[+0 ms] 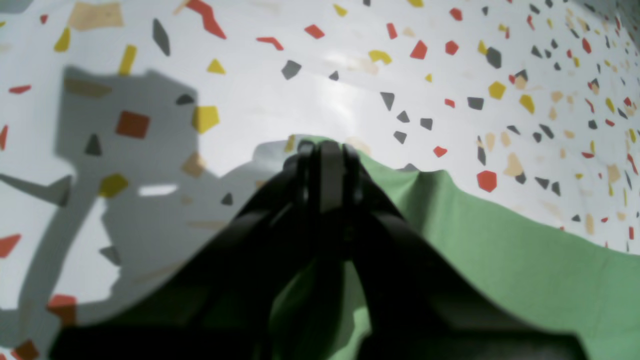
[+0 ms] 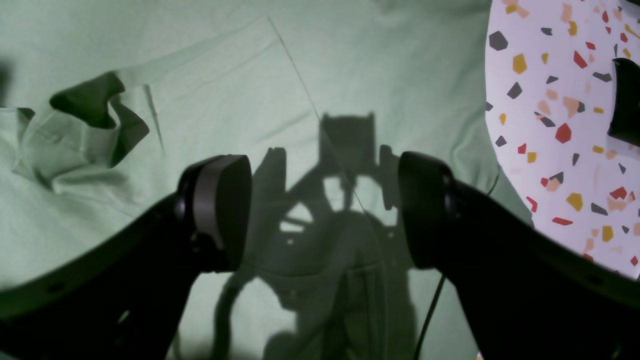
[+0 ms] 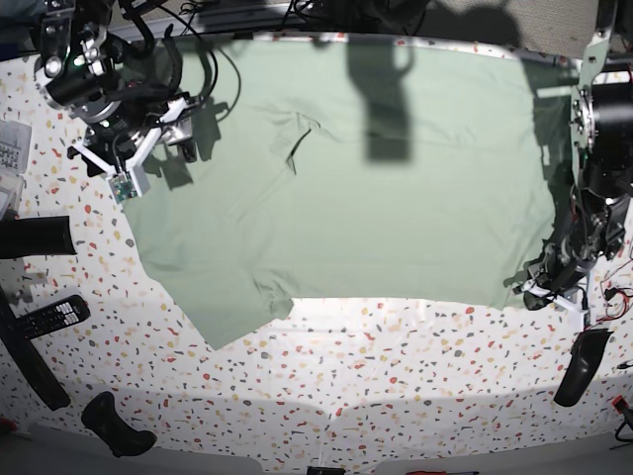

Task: Fold the T-shirt properly
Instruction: 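Move both grippers to the shirt's side edges and grasp them, then lift the side edges with both grippers and fold toward the hem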

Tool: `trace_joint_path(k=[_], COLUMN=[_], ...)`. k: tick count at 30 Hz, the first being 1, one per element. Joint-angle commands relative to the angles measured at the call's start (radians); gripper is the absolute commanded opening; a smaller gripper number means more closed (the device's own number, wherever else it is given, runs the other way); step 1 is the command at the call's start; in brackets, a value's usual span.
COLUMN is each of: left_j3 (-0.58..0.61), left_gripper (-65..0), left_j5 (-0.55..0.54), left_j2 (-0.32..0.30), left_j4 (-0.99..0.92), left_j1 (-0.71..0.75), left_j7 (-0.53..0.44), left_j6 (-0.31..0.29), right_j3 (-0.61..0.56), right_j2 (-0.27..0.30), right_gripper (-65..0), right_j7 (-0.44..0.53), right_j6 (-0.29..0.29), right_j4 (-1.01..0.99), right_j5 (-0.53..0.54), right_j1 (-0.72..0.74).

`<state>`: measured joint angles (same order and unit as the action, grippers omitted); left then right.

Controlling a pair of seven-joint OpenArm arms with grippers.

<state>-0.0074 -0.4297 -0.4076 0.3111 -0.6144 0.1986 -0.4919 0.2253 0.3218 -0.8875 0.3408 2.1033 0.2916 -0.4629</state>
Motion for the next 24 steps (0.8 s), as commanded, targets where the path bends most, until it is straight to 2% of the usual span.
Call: trace_joint_path(k=[1,3,7,11,14,24], left_j3=[0.001,0.001,0.001,0.001,0.001,0.001], left_gripper=[-65.0,-65.0,-65.0,-65.0,-65.0,-65.0], left_j5=[0.009,0.010,0.009,0.009,0.009,0.009], left_j2=[-0.009,-0.008,-0.006,-0.005,-0.006,-0.006], left_j4=[0.003,0.003,0.003,0.003,0.003,0.003], left_j1=[-0.020,-0.019,-0.018,-0.020,-0.020,-0.018], left_j7=[0.016,0.018,0.032,0.031,0.031,0.047], left_j6=[-0.007,-0.007,-0.007,-0.007,-0.007,-0.007], right_j3=[0.005,0.005,0.005,0.005,0.005,0.006], right_j2=[0.010,0.010,0.008,0.002,0.002,0.005], right_gripper=[-20.9,-20.9,-20.9,-20.9,-20.9,-20.9], right_j7=[0.021,0.056,0.186,0.188,0.175,0.136], right_j6=[-0.002,-0.003,-0.005,-0.043,-0.045,-0.042], right_j4=[0.019,0.019,0.017,-0.017,-0.102,-0.595], right_j5=[0.008,0.008,0.007,-0.004,-0.004,-0.003], right_j1=[0.003,0.003,0.027,0.142,0.262,0.621])
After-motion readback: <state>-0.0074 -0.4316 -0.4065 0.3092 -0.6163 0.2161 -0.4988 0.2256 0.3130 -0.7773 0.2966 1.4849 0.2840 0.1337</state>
